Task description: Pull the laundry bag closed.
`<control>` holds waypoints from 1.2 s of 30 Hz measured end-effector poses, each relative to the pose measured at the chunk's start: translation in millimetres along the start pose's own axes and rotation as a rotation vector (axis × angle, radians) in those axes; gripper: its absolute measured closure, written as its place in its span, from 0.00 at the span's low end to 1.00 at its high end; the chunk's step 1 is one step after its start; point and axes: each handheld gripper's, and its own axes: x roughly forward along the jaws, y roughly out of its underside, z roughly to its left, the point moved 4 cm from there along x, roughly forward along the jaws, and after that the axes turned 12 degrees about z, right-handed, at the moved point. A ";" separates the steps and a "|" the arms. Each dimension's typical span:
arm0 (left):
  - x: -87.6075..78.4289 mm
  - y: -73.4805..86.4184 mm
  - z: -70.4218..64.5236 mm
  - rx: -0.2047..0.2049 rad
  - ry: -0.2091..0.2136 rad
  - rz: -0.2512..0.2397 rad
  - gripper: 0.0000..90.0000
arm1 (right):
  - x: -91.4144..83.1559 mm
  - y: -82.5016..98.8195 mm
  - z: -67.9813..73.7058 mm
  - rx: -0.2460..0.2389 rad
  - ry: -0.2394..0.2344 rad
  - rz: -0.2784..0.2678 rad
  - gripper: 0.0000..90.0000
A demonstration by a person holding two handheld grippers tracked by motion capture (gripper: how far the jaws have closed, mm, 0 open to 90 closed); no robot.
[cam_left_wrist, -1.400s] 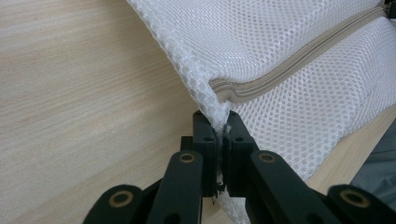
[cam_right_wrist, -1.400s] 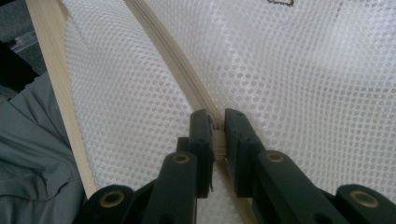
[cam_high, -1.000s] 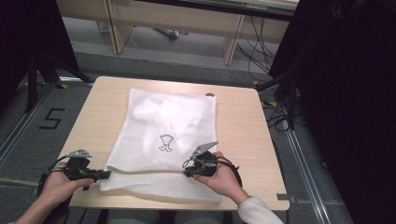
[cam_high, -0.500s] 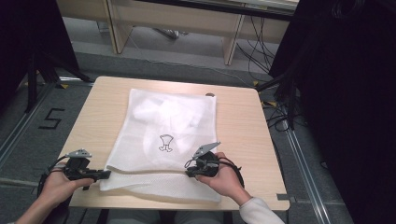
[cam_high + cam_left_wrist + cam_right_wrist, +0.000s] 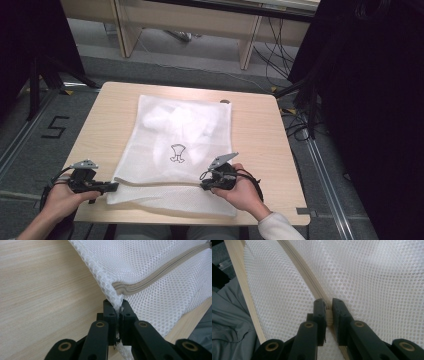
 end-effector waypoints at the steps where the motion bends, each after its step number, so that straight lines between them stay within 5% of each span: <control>1: 0.0 0.0 0.1 0.002 0.000 0.002 0.95 | -0.2 0.3 0.5 0.008 -0.009 -0.004 0.92; 36: 0.5 0.0 0.1 0.001 0.002 0.005 0.95 | -9.1 15.4 -8.9 0.037 -0.009 -0.019 0.92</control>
